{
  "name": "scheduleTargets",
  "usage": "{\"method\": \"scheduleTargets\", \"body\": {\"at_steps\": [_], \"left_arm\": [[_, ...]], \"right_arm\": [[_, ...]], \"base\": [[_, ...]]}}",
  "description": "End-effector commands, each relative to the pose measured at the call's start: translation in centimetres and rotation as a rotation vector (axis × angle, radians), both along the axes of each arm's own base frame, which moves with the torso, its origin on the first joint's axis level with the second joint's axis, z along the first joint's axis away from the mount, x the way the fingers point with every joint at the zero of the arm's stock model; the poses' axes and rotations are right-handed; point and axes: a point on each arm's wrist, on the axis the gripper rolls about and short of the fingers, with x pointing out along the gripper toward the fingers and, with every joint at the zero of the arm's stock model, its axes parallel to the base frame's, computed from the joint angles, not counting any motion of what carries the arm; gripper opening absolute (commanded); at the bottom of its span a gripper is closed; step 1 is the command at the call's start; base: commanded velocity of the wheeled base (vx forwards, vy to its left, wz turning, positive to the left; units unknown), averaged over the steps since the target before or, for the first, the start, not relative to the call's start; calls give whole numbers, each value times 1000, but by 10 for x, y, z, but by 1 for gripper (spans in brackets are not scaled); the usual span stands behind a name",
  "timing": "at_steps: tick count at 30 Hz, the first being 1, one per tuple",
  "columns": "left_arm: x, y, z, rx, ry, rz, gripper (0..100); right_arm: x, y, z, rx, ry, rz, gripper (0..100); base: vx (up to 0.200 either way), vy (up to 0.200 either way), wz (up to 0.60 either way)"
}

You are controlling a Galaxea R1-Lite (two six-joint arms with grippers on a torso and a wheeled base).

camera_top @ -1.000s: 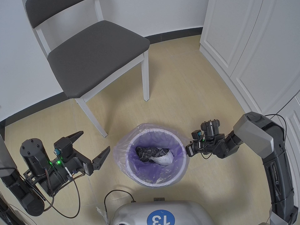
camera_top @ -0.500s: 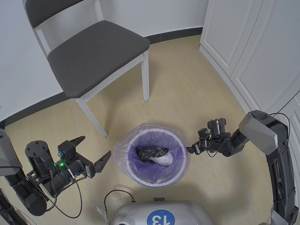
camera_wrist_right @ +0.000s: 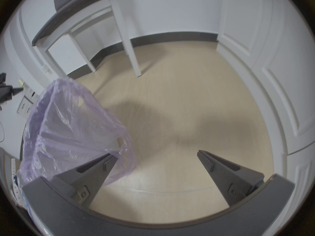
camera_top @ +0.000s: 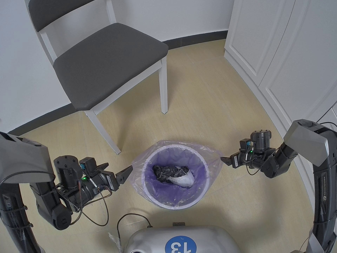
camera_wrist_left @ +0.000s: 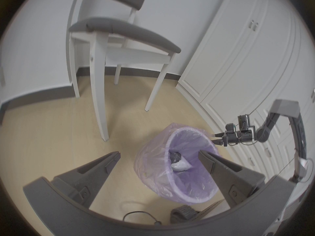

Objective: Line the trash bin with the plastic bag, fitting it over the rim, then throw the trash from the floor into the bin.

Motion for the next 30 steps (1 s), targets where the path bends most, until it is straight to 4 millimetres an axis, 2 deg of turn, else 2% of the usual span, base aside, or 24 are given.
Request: {"method": "scheduleTargets", "body": {"at_steps": [1,5,10,14,20,22,26,30], "left_arm": [[28,6,-34,-57,73,35,100],[37,9,-42,-113,106,74,100],[35,9,-41,-200,151,97,100],[33,7,-48,-213,185,73,100],[33,5,-54,-208,205,57,100],[34,6,-55,-206,204,61,100],[35,8,-56,-203,202,67,100],[34,8,-55,-199,200,72,100]], "right_arm": [[-13,-7,5,4,-30,-52,100],[-12,-8,9,3,-43,-98,100],[-16,-9,21,13,-54,-104,100],[-21,-9,19,12,-41,-101,100],[-27,-3,6,10,-22,-72,100],[-24,5,-5,3,-16,-54,100],[-12,23,-22,-18,1,-11,100],[7,33,-34,-60,43,19,100]], "base": [[0,0,0],[0,0,0],[0,0,0],[0,0,0],[0,0,0],[0,0,0],[0,0,0],[0,0,0]]}}
